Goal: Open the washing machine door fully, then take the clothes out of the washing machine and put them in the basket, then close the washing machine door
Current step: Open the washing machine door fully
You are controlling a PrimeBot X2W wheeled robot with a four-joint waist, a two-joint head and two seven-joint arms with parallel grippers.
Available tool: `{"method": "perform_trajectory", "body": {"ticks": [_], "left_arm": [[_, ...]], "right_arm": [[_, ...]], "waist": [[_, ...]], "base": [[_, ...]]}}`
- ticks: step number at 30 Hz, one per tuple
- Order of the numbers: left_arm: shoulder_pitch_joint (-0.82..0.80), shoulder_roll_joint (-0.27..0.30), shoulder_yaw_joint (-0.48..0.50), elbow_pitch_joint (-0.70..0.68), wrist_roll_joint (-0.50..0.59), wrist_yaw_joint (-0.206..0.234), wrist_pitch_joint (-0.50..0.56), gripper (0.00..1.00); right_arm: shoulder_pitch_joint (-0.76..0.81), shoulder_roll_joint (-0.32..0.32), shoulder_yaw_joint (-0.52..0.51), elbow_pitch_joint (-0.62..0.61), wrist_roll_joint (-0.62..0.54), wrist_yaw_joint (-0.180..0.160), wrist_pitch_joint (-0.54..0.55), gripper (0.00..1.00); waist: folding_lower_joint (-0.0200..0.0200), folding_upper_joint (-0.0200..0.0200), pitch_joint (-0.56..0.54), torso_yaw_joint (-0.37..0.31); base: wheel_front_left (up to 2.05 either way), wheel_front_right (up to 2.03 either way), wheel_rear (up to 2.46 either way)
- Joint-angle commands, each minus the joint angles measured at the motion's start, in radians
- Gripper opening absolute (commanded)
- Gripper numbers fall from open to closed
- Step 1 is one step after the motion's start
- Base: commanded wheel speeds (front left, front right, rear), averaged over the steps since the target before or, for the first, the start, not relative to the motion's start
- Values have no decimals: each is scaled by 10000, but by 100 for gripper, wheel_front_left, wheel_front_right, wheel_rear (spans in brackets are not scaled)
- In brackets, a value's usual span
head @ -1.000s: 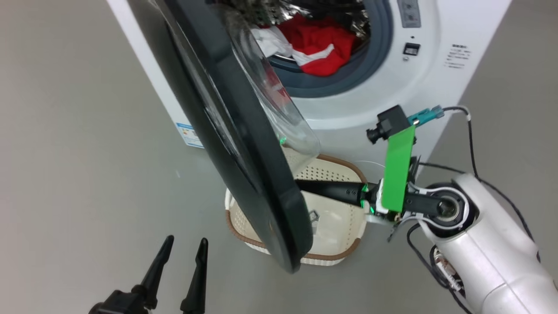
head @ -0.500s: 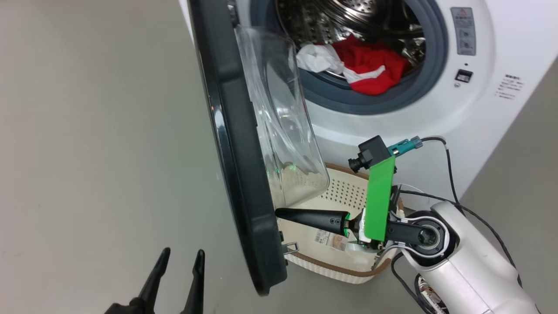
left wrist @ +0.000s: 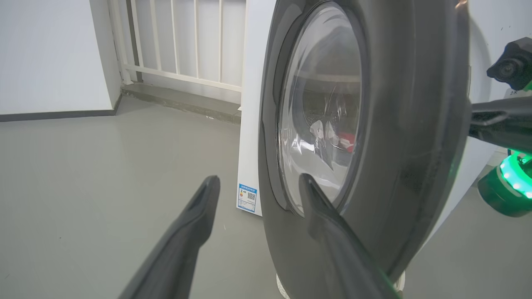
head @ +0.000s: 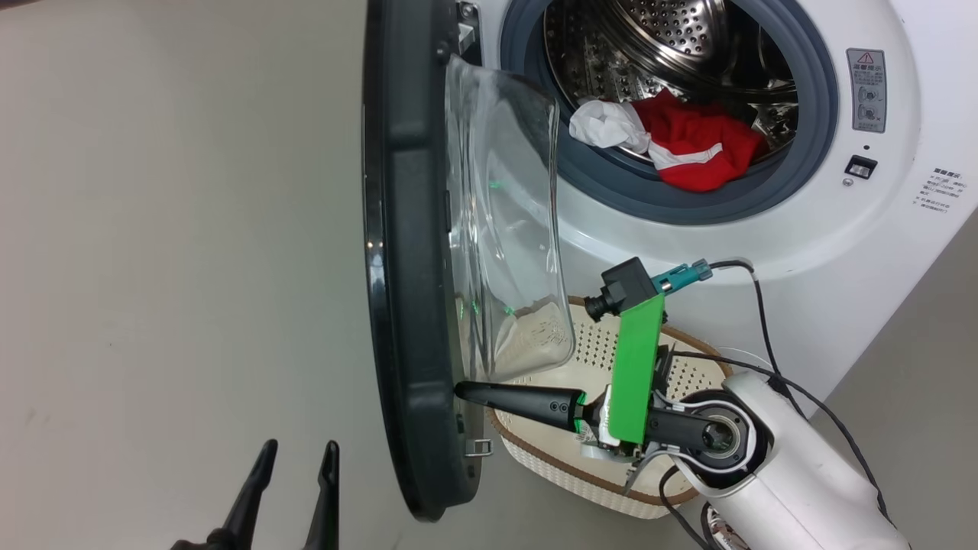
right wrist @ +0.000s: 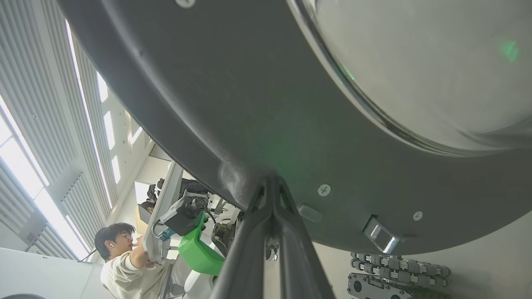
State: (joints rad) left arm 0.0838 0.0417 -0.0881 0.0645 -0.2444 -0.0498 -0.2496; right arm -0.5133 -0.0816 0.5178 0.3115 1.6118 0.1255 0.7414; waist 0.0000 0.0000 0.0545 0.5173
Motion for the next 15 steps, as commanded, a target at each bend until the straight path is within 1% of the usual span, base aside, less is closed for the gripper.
{"method": "perform_trajectory", "body": {"ticks": [1, 8, 12, 13, 15], "left_arm": [[-89, 85, 378, -316, 113, 97, -122, 100], [-103, 85, 460, -375, 101, 116, -122, 100], [-123, 85, 465, -362, 113, 124, -122, 100], [-126, 85, 461, -348, 116, 121, -122, 100], [-128, 85, 459, -313, 122, 95, -122, 100]], "right_arm": [[-138, 277, 185, -255, 41, 52, -111, 0], [-263, 305, 477, -222, 181, 52, -330, 0], [-262, 308, 480, -154, 151, 52, -495, 0], [-243, 309, 458, -126, 120, 52, -556, 18], [-191, 309, 393, -75, 41, 52, -701, 49]], "waist": [[0, 0, 3, 3], [0, 0, 63, 14], [0, 0, 44, -8], [0, 0, 29, -20], [0, 0, 12, -76]], "base": [[0, 0, 0], [0, 0, 0], [0, 0, 0], [0, 0, 0], [0, 0, 0]]}}
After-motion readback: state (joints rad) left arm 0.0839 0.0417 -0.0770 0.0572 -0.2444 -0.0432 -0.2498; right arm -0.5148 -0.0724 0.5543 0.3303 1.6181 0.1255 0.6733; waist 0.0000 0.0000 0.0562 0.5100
